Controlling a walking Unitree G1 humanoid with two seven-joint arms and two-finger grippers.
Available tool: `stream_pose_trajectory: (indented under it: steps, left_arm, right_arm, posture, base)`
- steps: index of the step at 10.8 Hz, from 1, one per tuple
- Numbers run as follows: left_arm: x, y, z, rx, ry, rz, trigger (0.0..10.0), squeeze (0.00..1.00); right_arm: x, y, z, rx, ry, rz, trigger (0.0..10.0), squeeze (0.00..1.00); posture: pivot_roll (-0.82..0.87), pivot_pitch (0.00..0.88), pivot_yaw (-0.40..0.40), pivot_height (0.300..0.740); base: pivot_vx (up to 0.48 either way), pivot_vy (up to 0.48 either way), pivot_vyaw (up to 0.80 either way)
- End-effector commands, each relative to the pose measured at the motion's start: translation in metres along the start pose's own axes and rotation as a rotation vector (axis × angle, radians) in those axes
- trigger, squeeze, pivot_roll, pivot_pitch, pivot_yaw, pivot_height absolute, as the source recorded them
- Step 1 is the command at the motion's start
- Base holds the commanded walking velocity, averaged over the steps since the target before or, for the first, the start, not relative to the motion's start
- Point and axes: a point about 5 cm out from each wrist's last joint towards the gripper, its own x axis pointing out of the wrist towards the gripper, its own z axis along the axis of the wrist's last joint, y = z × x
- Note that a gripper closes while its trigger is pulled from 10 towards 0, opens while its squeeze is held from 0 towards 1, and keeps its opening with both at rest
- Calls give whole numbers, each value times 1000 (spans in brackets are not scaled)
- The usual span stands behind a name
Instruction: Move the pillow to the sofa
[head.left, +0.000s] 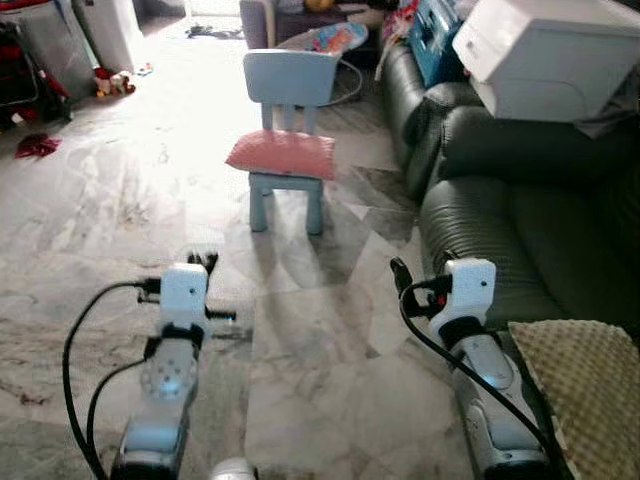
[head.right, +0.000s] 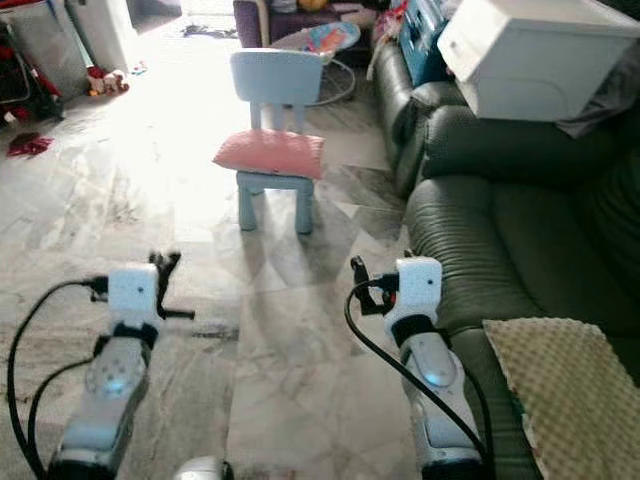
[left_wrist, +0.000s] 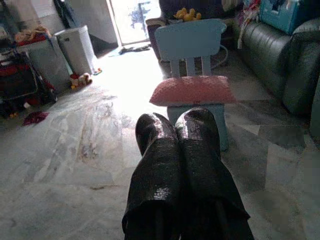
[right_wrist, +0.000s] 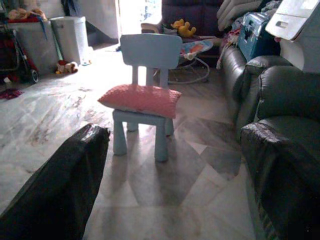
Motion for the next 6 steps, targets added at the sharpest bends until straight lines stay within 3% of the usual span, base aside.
stream_pose_trajectory:
  steps: [1, 4, 6]
  left_arm:
    - [2, 2, 4, 1, -7, 0, 10000, 0]
    - [-1, -5, 7, 18, -32, -52, 10000, 0]
    - [0, -1, 6, 11, -22, -30, 10000, 0]
  right_arm:
    - [2, -1, 1, -4, -9, -7, 10000, 0]
    - [-1, 9, -1, 5, -4, 22, 10000, 0]
    - [-3, 12, -3, 10, 1, 25, 10000, 0]
  posture:
    - [15, 0, -24, 740]
    - [14, 0, -16, 740]
    - [11, 0, -17, 740]
  base:
    - [277, 0, 0]
    - [319, 0, 0]
    - [375, 0, 0]
